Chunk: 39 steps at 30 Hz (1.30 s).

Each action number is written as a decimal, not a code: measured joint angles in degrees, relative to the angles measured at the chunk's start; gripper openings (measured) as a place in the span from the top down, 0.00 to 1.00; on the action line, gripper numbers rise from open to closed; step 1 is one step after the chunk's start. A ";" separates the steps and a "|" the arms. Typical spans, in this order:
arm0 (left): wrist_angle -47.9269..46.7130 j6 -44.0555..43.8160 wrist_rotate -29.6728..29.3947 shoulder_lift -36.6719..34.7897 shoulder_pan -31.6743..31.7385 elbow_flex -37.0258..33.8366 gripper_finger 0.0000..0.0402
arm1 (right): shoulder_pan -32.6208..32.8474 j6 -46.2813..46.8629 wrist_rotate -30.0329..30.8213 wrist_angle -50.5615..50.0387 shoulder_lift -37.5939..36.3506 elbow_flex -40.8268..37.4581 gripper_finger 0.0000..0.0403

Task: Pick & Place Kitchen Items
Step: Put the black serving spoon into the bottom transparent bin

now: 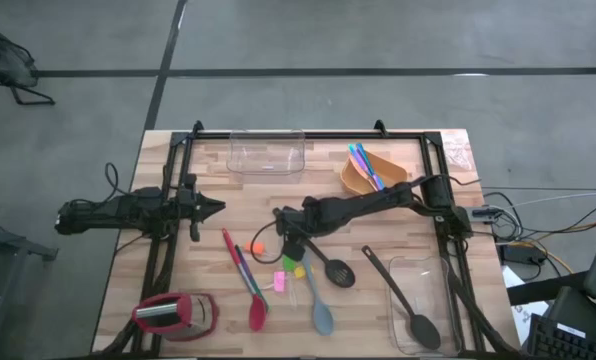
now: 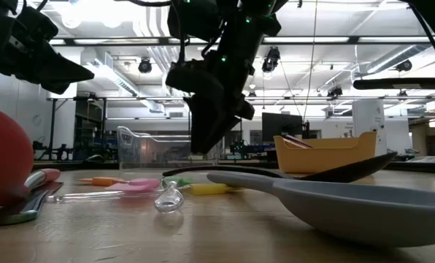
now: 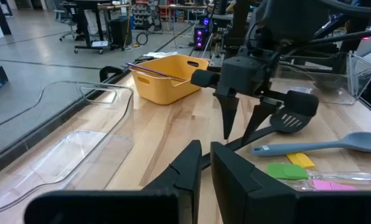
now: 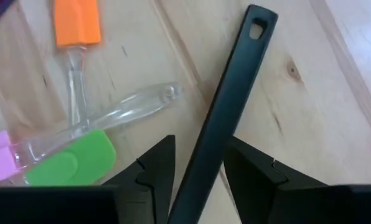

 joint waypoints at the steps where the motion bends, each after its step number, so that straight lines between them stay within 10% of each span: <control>1: 0.00 0.00 0.00 0.00 0.00 0.00 0.89 | 0.02 0.31 0.18 0.05 0.00 -0.18 0.67; 18: -0.13 0.00 0.00 0.00 0.00 -0.02 0.89 | -0.16 1.25 0.51 0.92 1.66 -2.19 0.48; 39: 0.00 0.00 0.00 0.00 -0.02 -0.02 0.89 | -0.93 -0.15 1.88 1.24 1.79 -3.38 0.80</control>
